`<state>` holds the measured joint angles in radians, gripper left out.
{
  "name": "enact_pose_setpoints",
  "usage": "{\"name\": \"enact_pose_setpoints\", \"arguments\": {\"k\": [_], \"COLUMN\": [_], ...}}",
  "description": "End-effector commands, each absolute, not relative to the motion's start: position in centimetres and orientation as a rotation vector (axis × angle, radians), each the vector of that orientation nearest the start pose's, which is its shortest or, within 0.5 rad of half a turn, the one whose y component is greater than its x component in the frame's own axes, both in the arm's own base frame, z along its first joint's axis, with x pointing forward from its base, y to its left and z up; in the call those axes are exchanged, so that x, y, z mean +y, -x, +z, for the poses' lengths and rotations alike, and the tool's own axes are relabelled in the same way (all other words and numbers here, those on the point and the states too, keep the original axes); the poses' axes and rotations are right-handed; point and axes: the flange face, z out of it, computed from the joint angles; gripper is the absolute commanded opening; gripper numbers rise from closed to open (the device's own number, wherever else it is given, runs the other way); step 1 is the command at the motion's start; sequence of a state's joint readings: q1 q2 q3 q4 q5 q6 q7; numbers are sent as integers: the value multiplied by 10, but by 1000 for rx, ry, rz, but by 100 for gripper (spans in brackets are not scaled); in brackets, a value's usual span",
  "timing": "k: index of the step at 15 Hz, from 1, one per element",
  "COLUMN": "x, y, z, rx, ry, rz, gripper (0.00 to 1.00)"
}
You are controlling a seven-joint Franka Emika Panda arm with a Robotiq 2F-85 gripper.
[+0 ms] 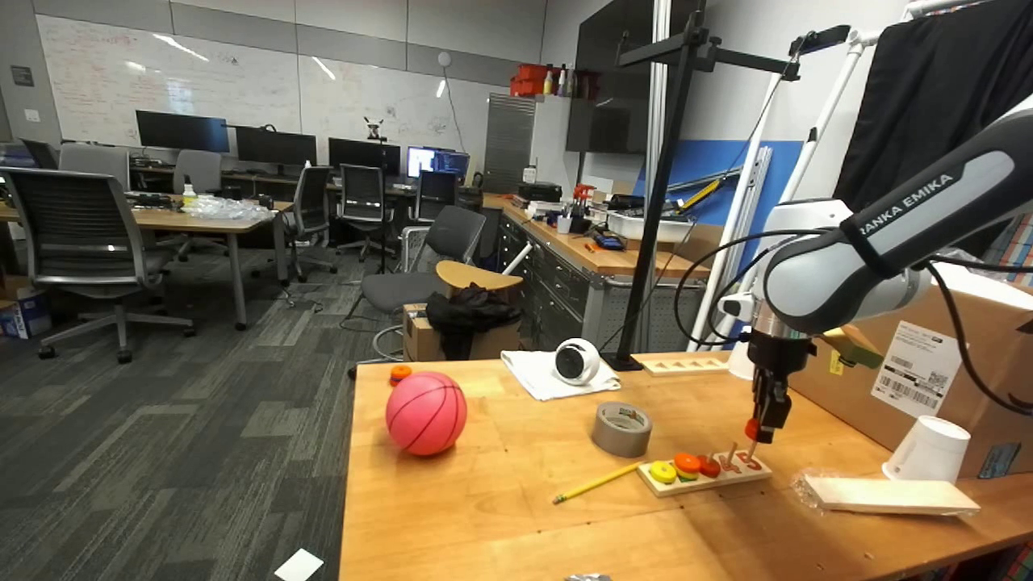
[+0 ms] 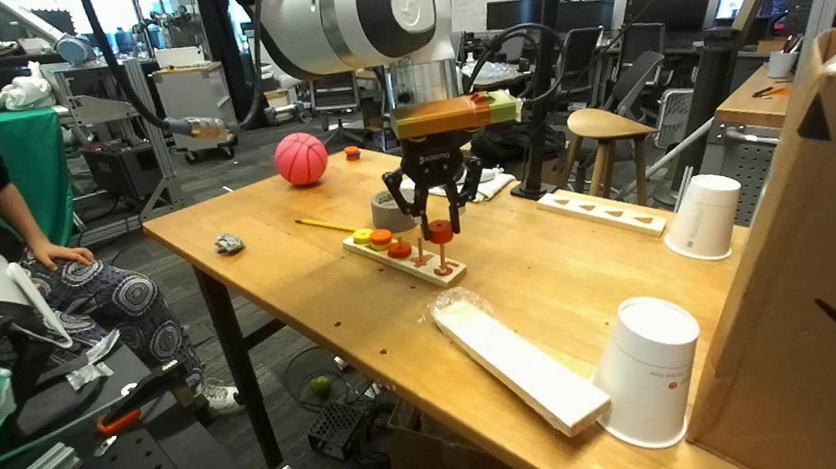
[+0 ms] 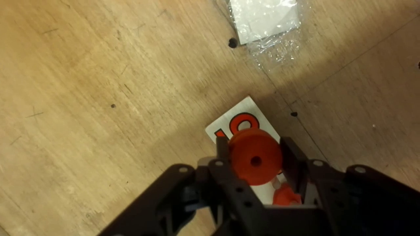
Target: Move the right and middle blocks blocks to the first right position, respectively
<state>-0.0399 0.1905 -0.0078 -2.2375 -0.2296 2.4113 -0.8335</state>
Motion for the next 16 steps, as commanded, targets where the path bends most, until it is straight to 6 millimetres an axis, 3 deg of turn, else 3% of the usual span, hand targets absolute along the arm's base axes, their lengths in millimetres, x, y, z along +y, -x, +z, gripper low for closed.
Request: {"name": "enact_pose_setpoints", "arguments": {"k": [1,5,6,8,9,12,15,16], "x": [-26,-29,-30,-31,-31,-29,-29,-29], "y": [-536,-539,-539,-540,-540,-539,-539,-538], "z": [279,280,281,281,281,279,274,273], "rx": [-1473,-1500,-1502,-1501,-1501,-1499,-1499,-1498], "ry": [2882,2904,2906,2906,2906,2903,2896,2894], "rz": [146,142,140,138,138,143,158,160], "gripper": [23,25,35,36,41,74,97,100]}}
